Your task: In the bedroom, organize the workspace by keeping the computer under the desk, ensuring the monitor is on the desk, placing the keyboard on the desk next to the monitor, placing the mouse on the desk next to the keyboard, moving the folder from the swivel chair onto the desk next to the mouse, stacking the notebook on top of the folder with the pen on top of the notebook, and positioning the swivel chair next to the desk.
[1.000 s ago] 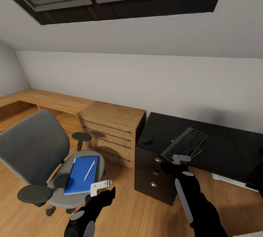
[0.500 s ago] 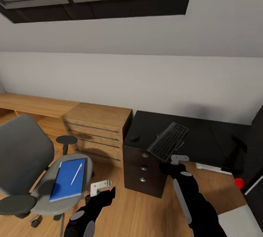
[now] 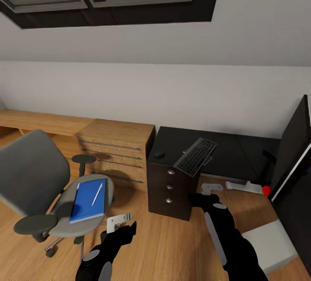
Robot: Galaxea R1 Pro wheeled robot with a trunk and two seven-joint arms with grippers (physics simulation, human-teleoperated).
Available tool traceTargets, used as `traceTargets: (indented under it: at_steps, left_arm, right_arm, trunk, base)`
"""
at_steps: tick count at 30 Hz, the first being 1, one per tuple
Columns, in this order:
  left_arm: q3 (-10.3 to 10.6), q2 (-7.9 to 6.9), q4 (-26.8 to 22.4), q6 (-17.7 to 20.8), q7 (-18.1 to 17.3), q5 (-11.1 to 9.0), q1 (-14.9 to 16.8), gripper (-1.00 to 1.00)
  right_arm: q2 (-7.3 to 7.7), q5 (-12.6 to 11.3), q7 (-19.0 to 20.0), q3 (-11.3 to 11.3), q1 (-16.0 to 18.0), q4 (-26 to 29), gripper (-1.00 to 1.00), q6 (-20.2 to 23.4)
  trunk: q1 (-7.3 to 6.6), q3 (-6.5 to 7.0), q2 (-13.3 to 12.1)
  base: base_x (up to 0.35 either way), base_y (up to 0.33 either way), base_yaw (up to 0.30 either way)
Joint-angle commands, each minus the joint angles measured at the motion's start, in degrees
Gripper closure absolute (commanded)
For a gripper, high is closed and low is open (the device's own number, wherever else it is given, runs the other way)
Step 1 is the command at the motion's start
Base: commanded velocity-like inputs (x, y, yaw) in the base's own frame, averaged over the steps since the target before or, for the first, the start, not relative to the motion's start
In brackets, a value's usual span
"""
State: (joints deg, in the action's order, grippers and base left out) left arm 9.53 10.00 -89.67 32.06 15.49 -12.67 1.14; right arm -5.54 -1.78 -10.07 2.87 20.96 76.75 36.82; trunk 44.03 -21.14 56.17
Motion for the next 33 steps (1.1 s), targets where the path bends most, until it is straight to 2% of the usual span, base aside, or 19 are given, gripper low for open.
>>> traceTargets:
  at_steps: [1, 30, 33]
  left_arm:
    - [0.05, 0.00, -0.07, 0.19, 0.51, -0.61, 0.03, -1.00]
    - [0.11, 0.00, -0.14, 0.19, 0.51, -0.67, 0.02, -1.00]
    - [0.07, 0.00, -0.15, 0.19, 0.51, -0.64, 0.03, -1.00]
  right_arm:
    - [0.00, -0.19, -0.38, 0.09, 0.04, 0.06, -1.00, 0.27]
    - [0.09, -0.14, -0.17, 0.11, 0.00, -0.07, -1.00, -0.01]
    - [0.09, -0.15, -0.15, 0.11, 0.00, -0.10, -1.00, 0.00]
  trunk:
    - [-0.01, -0.07, 0.06]
    - [-0.01, -0.07, 0.06]
    - [-0.67, 0.47, -1.15]
  base:
    - [-0.119, 0.066, -0.004]
    - [-0.006, 0.003, 0.000]
    - [0.000, 0.000, 0.000]
